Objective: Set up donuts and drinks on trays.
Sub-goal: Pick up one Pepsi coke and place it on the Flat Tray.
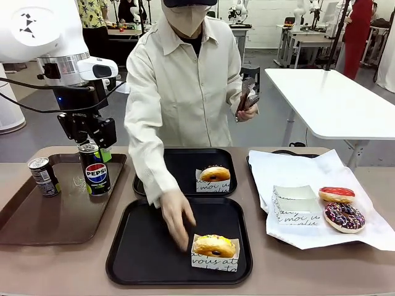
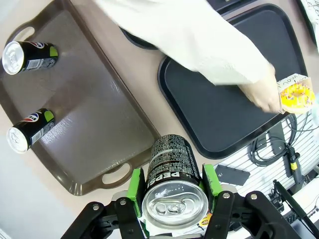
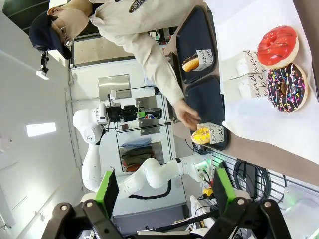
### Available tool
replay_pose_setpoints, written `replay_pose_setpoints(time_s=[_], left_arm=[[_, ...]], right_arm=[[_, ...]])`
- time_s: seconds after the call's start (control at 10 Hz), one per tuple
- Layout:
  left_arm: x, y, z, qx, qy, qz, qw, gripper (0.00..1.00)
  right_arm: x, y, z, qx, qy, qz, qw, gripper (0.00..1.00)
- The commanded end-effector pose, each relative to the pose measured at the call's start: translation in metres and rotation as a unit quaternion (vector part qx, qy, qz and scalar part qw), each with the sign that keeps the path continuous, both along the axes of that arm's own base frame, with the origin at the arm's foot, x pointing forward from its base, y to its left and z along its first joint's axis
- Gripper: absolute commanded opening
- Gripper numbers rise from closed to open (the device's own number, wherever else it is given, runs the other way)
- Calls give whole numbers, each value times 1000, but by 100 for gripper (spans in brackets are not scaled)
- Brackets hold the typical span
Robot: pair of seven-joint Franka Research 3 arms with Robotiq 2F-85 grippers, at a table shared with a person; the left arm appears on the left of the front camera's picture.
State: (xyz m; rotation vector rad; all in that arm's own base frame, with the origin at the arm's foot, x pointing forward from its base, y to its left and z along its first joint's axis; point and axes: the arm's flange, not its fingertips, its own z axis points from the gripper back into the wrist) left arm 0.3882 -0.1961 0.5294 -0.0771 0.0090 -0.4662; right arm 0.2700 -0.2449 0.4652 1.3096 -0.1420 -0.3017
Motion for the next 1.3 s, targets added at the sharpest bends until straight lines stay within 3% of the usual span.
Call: replay_pose_setpoints(time_s=[0.0, 0.4, 0.5, 0.9, 1.2], left_arm=[[1, -1, 7, -1, 2, 0, 1000, 58], [0, 0, 0, 0, 0, 0, 1000, 58], [25, -9, -4, -8, -8, 10, 1000, 58], [133, -60, -36, 54, -101, 49, 992, 58], [164, -91, -60, 48, -171, 58, 982, 58]], right_arm=[[0, 0, 0, 9, -9, -3, 1000, 100], [0, 0, 0, 9, -9, -3, 1000, 100], [0, 0, 0, 9, -9, -3, 1000, 100], [0, 0, 0, 9, -9, -3, 1000, 100], [0, 0, 0, 9, -9, -3, 1000, 100]])
